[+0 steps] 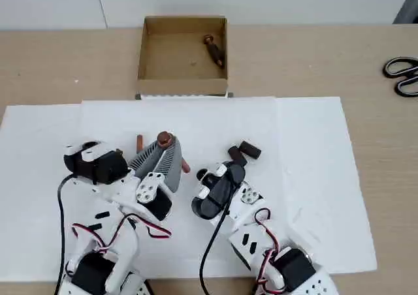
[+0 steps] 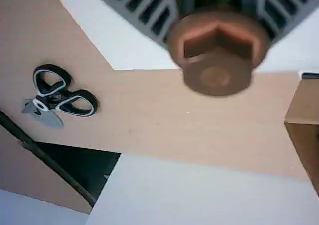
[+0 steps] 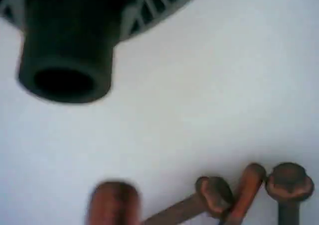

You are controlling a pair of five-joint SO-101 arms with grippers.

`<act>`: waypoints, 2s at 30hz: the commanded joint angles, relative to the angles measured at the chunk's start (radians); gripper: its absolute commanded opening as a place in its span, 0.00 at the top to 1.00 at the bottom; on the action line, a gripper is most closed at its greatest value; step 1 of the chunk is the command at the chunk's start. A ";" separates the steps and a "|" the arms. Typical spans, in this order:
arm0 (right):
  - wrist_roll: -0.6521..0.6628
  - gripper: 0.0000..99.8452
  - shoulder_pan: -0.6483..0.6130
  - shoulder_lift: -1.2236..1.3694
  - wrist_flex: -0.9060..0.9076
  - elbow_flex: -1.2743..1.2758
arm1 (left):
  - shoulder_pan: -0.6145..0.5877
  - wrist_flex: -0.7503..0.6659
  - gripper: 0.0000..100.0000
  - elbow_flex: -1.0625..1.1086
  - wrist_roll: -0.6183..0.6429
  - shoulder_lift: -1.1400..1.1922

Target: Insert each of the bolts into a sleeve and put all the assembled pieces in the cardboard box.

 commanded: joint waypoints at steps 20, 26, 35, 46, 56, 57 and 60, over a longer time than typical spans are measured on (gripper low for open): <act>0.028 1.00 -0.030 -0.004 -0.036 -0.043 | 0.041 -0.038 0.99 -0.001 0.083 -0.015; 0.029 1.00 -0.056 -0.004 -0.036 -0.054 | 0.041 -0.037 0.99 0.001 0.117 -0.015; 0.029 1.00 -0.053 -0.004 -0.036 -0.078 | -0.026 -0.034 0.99 0.004 0.114 -0.014; 0.029 1.00 -0.053 -0.004 -0.051 -0.077 | 0.008 -0.035 0.99 0.027 0.147 -0.014; 0.029 1.00 -0.053 -0.004 -0.074 -0.072 | 0.032 -0.034 0.99 0.028 0.147 -0.012; 0.029 1.00 -0.053 -0.004 -0.074 -0.072 | 0.034 -0.032 0.99 0.028 0.147 -0.011; 0.029 1.00 -0.053 -0.004 -0.074 -0.074 | 0.069 -0.002 0.99 0.028 0.147 -0.011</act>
